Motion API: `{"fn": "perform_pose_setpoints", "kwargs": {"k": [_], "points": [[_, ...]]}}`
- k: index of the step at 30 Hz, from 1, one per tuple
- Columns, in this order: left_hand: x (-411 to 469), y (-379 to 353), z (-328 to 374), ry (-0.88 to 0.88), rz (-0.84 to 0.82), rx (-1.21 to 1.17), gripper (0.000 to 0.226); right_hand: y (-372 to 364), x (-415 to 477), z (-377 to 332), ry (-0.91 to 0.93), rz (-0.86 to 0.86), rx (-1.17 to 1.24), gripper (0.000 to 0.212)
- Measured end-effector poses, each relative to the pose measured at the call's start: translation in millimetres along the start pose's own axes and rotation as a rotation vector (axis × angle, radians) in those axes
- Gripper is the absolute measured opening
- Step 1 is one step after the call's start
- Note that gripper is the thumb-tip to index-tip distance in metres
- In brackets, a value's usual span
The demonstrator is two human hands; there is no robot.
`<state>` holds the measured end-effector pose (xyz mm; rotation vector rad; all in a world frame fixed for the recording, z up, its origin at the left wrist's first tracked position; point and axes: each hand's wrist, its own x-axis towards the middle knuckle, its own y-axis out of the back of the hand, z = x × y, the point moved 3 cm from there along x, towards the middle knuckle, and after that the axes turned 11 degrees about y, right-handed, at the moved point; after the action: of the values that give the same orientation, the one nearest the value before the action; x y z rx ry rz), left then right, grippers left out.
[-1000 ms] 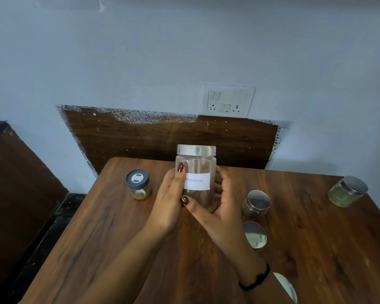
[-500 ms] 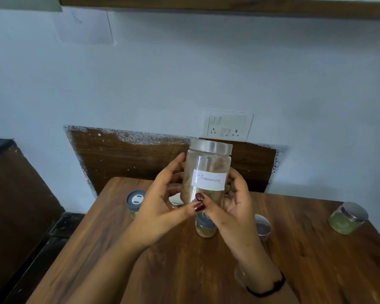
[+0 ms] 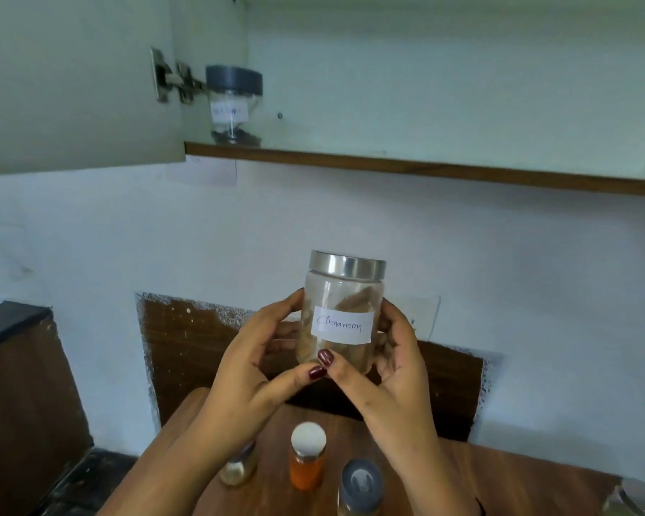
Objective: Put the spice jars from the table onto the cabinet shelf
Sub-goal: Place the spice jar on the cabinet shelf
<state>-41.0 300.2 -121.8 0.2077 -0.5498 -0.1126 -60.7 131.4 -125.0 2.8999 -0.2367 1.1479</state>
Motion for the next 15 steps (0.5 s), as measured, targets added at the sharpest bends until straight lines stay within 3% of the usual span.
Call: {"fn": "perform_pose_setpoints", "kwargs": {"k": [9, 15], "points": [[56.9, 32.5, 35.3, -0.178, 0.109, 0.199, 0.063, -22.3, 62.2, -19.2, 0.058, -0.081, 0.042, 0.074], [99.5, 50.2, 52.9, -0.235, 0.155, 0.209, 0.064, -35.9, 114.2, -39.9, 0.221, -0.106, -0.042, 0.074]]}}
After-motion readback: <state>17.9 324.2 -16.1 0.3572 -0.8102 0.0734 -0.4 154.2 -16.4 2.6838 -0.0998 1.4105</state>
